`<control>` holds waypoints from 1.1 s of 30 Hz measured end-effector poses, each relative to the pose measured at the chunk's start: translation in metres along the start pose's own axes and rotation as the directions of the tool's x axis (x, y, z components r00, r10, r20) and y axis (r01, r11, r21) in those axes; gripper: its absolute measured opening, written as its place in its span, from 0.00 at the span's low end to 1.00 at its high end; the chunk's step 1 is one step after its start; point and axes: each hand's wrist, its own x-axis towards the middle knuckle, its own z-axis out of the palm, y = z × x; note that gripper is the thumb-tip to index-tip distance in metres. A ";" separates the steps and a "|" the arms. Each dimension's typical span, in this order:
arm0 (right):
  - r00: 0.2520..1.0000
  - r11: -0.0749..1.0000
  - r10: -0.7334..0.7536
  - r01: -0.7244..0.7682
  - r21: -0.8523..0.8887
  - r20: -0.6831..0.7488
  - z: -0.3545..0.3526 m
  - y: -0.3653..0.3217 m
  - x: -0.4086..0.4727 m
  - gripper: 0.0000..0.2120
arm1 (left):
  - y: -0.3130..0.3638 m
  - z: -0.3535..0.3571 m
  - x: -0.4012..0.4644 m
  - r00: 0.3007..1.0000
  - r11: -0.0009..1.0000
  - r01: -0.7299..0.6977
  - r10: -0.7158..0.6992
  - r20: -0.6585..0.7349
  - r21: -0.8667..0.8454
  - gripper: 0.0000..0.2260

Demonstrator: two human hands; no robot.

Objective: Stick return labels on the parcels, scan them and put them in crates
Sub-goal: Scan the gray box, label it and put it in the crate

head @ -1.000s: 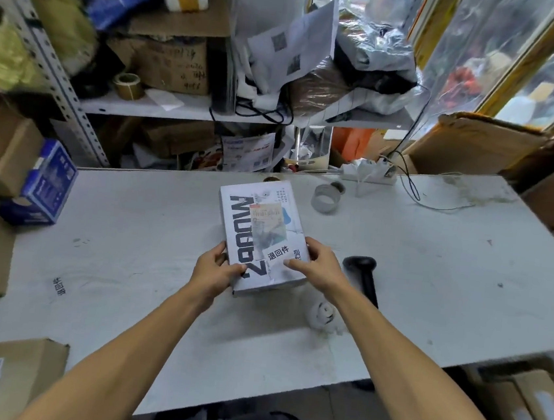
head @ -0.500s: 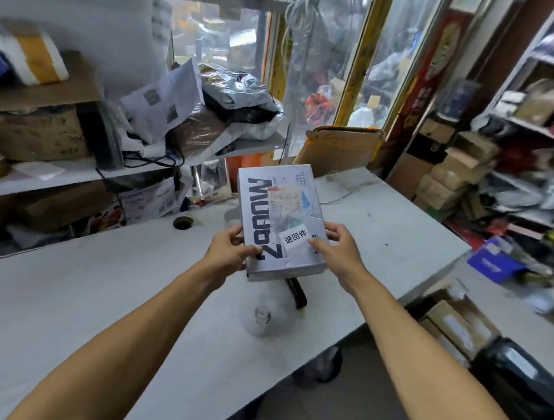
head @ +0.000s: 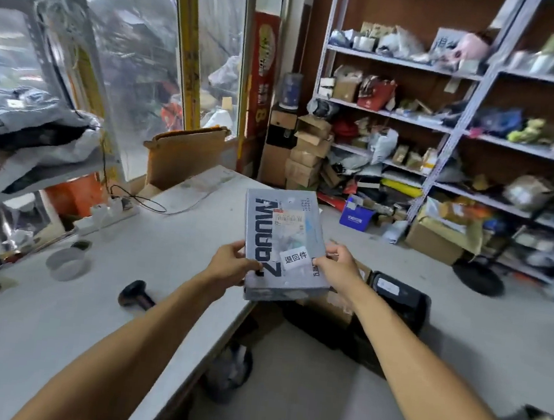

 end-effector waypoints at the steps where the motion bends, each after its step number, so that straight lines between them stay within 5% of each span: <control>1: 0.999 1.000 0.020 -0.020 0.002 -0.025 -0.018 0.009 0.005 0.12 | 0.001 0.019 0.009 1.000 1.000 0.002 -0.002 0.019 0.012 0.19; 15: 0.932 0.954 0.279 -0.241 0.180 -0.230 -0.170 0.143 0.031 0.14 | -0.003 0.213 0.082 0.952 0.975 0.060 -0.120 0.281 0.213 0.16; 33: 0.745 0.777 0.629 -0.590 0.221 -0.222 -0.252 0.291 0.166 0.14 | -0.084 0.394 0.285 0.816 0.836 0.282 -0.467 0.341 0.471 0.10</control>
